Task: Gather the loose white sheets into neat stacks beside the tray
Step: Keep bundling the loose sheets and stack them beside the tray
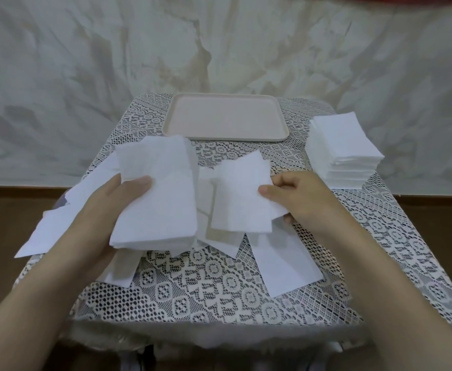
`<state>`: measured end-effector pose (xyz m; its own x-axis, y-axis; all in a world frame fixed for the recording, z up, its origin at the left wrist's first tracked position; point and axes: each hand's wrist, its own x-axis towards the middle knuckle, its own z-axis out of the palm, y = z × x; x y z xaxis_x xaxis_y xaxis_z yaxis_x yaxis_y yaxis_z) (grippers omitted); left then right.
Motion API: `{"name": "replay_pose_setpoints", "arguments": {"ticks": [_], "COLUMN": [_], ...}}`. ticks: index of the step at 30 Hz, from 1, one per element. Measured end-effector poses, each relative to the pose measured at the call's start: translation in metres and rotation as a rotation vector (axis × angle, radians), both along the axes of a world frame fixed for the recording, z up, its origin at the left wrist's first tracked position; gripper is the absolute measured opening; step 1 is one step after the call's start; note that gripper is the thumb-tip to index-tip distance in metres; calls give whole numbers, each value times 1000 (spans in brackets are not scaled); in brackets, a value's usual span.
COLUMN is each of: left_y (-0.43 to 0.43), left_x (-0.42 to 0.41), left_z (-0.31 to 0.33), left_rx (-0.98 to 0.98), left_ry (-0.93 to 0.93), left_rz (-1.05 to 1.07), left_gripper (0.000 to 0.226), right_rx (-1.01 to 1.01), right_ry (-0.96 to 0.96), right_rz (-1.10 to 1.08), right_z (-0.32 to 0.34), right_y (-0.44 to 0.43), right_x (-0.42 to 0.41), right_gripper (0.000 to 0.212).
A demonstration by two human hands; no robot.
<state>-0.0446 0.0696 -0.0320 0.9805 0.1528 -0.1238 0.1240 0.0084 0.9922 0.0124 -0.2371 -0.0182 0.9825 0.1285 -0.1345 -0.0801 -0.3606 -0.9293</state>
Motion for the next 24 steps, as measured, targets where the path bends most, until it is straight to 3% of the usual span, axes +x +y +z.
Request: {"name": "replay_pose_setpoints", "arguments": {"ticks": [3,15,24], "left_y": [-16,-36,-35], "left_x": [-5,-10,-12], "left_z": [7,15,17], "left_rx": [18,-78,-117], "left_ry": [-15,-6,-11], "left_rz": [-5,30,-1], "left_gripper": [64,23,43], "right_rx": [-154,-426,-427], "right_ry": [19,-241,-287], "right_rz": [40,-44,-52], "right_z": [-13,-17,-10], "right_y": [0,13,8], "right_x": [-8,-8,8], "right_gripper": [31,10,20]}}
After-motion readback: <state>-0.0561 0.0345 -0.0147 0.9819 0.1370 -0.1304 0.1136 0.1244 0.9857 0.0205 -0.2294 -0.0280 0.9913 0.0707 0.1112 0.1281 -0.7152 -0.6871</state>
